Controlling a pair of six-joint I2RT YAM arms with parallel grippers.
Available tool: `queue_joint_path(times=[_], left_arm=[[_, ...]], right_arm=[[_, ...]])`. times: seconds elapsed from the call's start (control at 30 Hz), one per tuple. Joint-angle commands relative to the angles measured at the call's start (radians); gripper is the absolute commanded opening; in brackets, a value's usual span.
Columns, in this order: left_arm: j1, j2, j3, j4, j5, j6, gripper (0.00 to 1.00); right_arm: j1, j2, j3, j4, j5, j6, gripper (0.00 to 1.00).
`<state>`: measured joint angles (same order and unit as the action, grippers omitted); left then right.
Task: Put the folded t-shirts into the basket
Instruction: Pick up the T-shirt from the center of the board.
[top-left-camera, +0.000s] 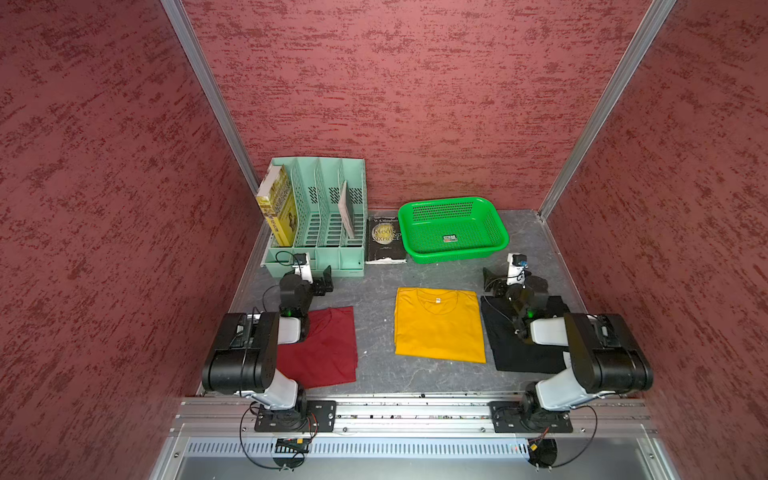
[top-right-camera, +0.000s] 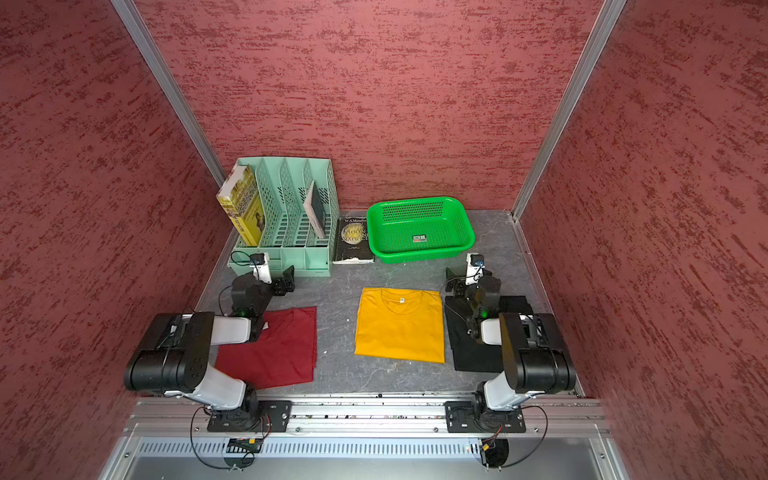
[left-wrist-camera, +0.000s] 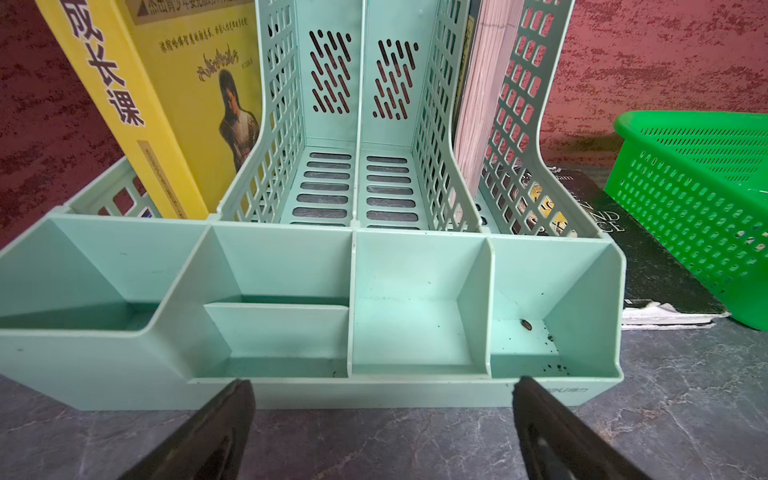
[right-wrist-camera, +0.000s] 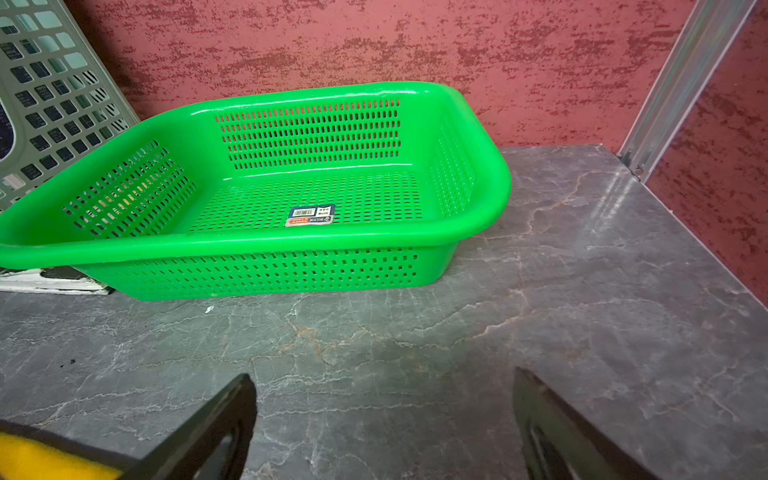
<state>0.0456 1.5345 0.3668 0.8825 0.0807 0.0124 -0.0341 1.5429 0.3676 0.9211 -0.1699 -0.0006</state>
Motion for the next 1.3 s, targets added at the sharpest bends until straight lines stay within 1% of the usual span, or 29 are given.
queue_joint_path(times=[0.0,0.13,0.57,0.67,0.73,0.83,0.9,0.93,0.97,1.0,1.07,1.1,1.13,1.17,1.23,1.27], left_arm=[[-0.003,-0.003,0.016,-0.001,0.0,-0.001,1.0],[-0.013,-0.004,0.015,0.001,-0.015,0.004,1.0],[0.0,-0.002,0.017,-0.001,0.008,-0.004,1.0],[-0.006,-0.003,0.015,0.001,-0.002,0.001,1.0],[-0.023,-0.004,0.01,0.01,-0.031,0.013,1.0],[-0.028,-0.058,0.002,-0.009,-0.048,0.011,1.0],[-0.03,-0.151,0.006,-0.096,-0.055,0.01,1.0],[-0.032,-0.225,0.017,-0.191,-0.055,0.006,1.0],[-0.034,-0.295,0.041,-0.296,-0.057,-0.025,1.0],[-0.034,-0.347,0.063,-0.375,-0.059,-0.078,1.0],[-0.034,-0.453,0.1,-0.525,-0.029,-0.195,1.0],[-0.034,-0.488,0.111,-0.582,-0.014,-0.277,1.0],[-0.035,-0.519,0.123,-0.651,-0.016,-0.364,1.0],[-0.034,-0.538,0.128,-0.702,-0.031,-0.477,1.0],[-0.022,-0.56,0.122,-0.747,-0.033,-0.622,1.0],[-0.007,-0.568,0.117,-0.756,0.006,-0.665,1.0]], right_arm=[[0.002,0.002,0.015,-0.003,0.018,-0.008,0.98],[0.002,0.004,0.018,-0.005,0.018,-0.007,0.99],[0.002,0.002,0.01,0.004,0.016,-0.006,0.98],[0.001,0.0,-0.023,0.054,0.032,-0.001,0.99],[0.001,-0.002,-0.056,0.11,0.076,0.014,0.99],[0.002,-0.044,-0.132,0.218,0.139,0.037,0.98],[0.0,-0.151,-0.17,0.219,0.157,0.04,0.98],[0.001,-0.235,-0.17,0.169,0.152,0.038,0.99],[0.002,-0.316,-0.153,0.088,0.136,0.034,0.98],[0.001,-0.379,-0.121,-0.036,0.112,0.041,0.98],[0.002,-0.502,-0.026,-0.287,0.07,0.083,0.98],[0.002,-0.549,0.033,-0.409,0.048,0.111,0.98],[0.001,-0.579,0.096,-0.537,0.027,0.145,0.98],[0.001,-0.596,0.16,-0.656,0.008,0.193,0.98],[0.001,-0.598,0.277,-0.881,0.007,0.329,0.98],[0.001,-0.587,0.315,-0.986,0.012,0.412,0.98]])
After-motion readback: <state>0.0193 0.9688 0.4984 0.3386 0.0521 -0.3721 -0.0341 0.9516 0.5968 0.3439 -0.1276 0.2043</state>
